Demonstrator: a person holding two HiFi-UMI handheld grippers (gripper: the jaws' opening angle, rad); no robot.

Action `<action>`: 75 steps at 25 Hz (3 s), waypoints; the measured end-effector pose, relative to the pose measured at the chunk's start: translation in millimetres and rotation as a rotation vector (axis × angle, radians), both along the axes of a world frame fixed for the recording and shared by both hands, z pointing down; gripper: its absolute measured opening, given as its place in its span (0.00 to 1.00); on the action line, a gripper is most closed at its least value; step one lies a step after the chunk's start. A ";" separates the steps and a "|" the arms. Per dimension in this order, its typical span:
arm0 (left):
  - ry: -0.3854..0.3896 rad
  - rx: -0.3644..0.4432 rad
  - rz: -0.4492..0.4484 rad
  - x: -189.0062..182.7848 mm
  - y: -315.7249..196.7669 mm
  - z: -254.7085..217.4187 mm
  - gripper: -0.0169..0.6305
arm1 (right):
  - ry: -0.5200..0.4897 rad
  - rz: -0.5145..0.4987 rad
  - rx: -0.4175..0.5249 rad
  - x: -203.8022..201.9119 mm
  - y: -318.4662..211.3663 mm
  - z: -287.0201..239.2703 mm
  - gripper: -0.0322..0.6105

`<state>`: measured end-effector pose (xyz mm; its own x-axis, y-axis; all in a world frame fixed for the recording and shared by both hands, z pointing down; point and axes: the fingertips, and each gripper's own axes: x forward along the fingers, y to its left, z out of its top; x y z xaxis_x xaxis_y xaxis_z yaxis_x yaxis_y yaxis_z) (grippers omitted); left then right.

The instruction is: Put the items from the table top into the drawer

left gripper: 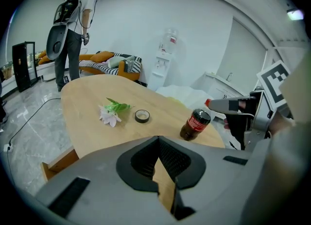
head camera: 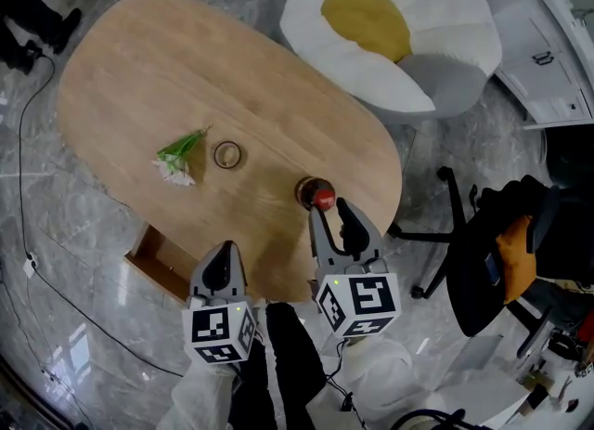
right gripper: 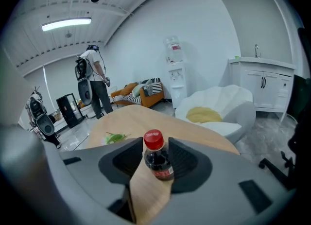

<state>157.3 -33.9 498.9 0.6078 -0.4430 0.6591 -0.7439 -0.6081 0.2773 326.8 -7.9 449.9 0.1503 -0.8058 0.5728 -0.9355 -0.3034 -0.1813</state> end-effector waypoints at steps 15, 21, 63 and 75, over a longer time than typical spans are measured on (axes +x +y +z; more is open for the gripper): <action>-0.008 -0.021 -0.044 2.0 -14.3 11.9 0.02 | 0.118 -0.049 -0.038 6.9 -17.8 13.7 0.40; -0.007 -0.024 -0.057 5.4 -15.5 12.7 0.02 | 0.186 -0.077 -0.052 4.9 -18.9 13.3 0.37; -0.023 0.015 -0.458 -255.3 6.7 -14.1 0.02 | 0.044 -0.502 0.028 -254.3 -28.4 -12.9 0.36; -0.042 -0.031 -0.523 -307.2 34.7 19.2 0.02 | 0.028 -0.610 -0.065 -310.8 5.3 40.5 0.36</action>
